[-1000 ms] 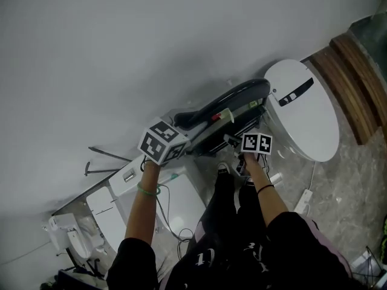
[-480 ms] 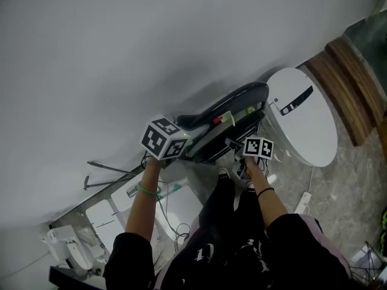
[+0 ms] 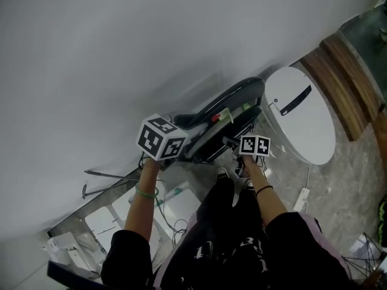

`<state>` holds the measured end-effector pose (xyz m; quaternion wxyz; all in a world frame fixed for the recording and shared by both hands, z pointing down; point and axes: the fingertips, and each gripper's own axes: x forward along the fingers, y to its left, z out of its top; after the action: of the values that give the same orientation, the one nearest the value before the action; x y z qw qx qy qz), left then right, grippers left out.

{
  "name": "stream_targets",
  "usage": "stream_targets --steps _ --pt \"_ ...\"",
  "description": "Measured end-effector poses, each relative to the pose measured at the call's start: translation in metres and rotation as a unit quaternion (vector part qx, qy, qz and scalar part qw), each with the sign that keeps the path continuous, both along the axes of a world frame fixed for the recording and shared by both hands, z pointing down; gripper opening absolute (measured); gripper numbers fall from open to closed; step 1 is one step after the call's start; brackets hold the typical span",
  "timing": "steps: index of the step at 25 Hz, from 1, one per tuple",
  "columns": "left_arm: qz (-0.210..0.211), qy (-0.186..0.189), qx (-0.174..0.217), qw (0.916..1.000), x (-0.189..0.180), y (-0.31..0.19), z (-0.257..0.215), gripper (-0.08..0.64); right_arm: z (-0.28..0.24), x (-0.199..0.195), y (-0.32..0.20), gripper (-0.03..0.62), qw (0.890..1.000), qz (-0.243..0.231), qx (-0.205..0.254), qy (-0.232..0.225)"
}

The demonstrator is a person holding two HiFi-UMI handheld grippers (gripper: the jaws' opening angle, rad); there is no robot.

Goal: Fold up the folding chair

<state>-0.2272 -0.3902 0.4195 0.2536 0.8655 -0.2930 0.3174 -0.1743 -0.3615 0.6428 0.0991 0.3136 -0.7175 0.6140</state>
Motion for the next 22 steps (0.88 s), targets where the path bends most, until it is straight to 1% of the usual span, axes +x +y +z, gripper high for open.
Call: stream_targets --steps 3,7,9,11,14,17,19,22 --pt "-0.025 0.000 0.011 0.9996 -0.004 0.001 0.001 0.120 0.000 -0.003 -0.005 0.114 1.000 0.014 -0.001 -0.018" --pt "-0.069 -0.002 0.022 0.9974 -0.034 -0.009 0.001 0.120 -0.001 -0.027 -0.023 0.114 0.999 0.025 0.004 -0.030" --pt "-0.081 -0.004 0.023 0.9964 -0.047 -0.017 0.003 0.120 -0.001 -0.038 -0.031 0.114 0.999 0.026 0.002 -0.035" --pt "-0.084 -0.006 0.020 0.9962 -0.059 -0.025 0.006 0.120 0.000 -0.048 -0.036 0.114 0.999 0.022 0.000 -0.035" --pt "-0.084 0.002 0.010 0.9964 -0.073 -0.037 0.008 0.120 0.001 -0.059 -0.044 0.114 0.999 0.016 -0.001 -0.038" --pt "-0.085 0.006 0.007 0.9963 -0.087 -0.049 0.010 0.120 0.001 -0.069 -0.054 0.114 0.998 0.025 -0.001 -0.052" --pt "-0.088 0.001 0.010 0.9960 -0.096 -0.056 0.012 0.120 0.001 -0.076 -0.061 0.114 0.998 0.030 -0.002 -0.057" --pt "-0.092 -0.010 0.014 0.9956 -0.108 -0.065 0.016 0.120 0.004 -0.085 -0.067 0.114 0.998 0.022 -0.003 -0.054"
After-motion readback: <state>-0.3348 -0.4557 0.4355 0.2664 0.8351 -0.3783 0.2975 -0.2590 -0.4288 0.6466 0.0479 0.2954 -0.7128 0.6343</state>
